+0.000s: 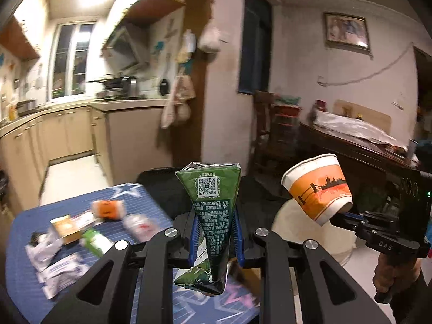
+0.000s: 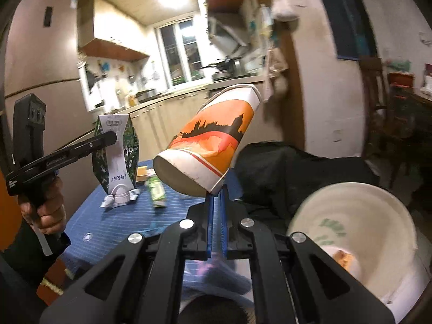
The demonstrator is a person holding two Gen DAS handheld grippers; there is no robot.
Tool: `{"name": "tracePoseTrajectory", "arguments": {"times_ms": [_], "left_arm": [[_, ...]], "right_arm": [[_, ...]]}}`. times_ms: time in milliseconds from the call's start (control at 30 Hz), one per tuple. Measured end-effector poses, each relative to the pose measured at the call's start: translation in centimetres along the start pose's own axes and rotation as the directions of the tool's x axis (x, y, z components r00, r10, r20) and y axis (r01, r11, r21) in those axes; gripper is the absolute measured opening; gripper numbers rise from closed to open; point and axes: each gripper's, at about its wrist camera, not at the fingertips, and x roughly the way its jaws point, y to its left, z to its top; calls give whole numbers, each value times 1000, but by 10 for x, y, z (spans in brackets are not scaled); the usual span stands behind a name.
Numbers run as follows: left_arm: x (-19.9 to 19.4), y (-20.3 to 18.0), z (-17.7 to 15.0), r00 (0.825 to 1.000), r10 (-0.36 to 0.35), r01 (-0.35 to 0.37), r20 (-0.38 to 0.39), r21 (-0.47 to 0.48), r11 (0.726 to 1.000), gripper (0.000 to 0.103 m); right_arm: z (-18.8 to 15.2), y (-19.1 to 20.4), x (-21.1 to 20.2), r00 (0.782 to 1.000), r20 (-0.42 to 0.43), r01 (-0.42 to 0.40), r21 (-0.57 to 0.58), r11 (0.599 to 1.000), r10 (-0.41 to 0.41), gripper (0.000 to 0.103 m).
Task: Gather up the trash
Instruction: 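Carry the carton and the orange cup over the white bucket with both tools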
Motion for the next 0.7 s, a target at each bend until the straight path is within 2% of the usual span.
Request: {"name": "tracePoseTrajectory", "arguments": {"times_ms": [133, 300, 533, 700], "left_arm": [[30, -36, 8, 997, -79, 80, -16, 41, 996, 23], [70, -79, 17, 984, -174, 176, -41, 72, 982, 23], [120, -135, 25, 955, -289, 295, -74, 99, 950, 23], [159, -176, 18, 937, -331, 344, -111, 128, 930, 23]], "right_arm": [[-5, -26, -13, 997, 2, 71, 14, 997, -71, 4], [-13, -57, -25, 988, -3, 154, 41, 987, -154, 4], [-27, -97, -37, 968, -31, 251, 77, 965, -249, 4], [-41, -122, -36, 946, -80, 321, 105, 941, -314, 4]]}}
